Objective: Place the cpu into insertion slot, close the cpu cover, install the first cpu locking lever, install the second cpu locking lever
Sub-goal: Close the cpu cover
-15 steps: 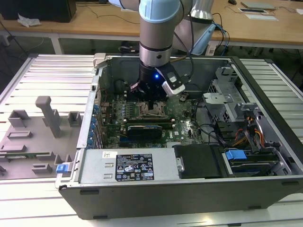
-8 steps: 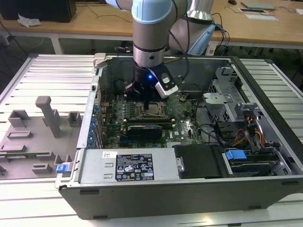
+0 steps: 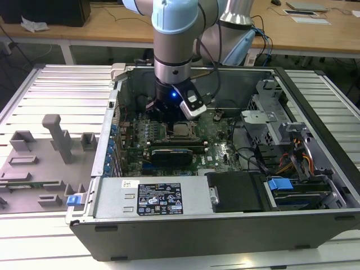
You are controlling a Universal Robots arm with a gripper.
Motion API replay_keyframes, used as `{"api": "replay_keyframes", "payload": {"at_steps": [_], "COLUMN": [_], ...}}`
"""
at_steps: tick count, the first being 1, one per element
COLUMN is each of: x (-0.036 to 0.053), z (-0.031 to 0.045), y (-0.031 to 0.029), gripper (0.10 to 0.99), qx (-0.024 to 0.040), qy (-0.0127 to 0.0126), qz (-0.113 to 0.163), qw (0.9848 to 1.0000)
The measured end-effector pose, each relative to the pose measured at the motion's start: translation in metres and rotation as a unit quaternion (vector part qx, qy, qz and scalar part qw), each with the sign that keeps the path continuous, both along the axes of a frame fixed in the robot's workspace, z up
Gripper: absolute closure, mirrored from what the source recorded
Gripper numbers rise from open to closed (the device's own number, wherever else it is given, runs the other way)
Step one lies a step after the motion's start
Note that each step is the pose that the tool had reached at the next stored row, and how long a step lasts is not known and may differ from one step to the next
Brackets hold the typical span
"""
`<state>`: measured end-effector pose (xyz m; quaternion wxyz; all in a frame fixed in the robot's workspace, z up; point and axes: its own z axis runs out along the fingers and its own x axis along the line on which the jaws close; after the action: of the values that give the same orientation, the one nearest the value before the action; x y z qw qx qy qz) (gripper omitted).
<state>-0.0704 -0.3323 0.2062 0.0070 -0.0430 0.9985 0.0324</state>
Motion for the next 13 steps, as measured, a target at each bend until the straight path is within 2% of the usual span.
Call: {"api": "replay_keyframes", "payload": {"at_steps": [6,10,13], "x": [-0.0001,-0.0002,0.0011], "z": [-0.0022,0.0052,0.0068], "y": [0.0002,0.0002,0.0003], "gripper": [0.980,0.980,0.980], "qx": [0.0001,0.0001,0.0001], "qy": [0.0000,0.0000,0.0000], "qz": [0.000,0.000,0.000], "qw": [1.0000,1.0000,1.0000]}}
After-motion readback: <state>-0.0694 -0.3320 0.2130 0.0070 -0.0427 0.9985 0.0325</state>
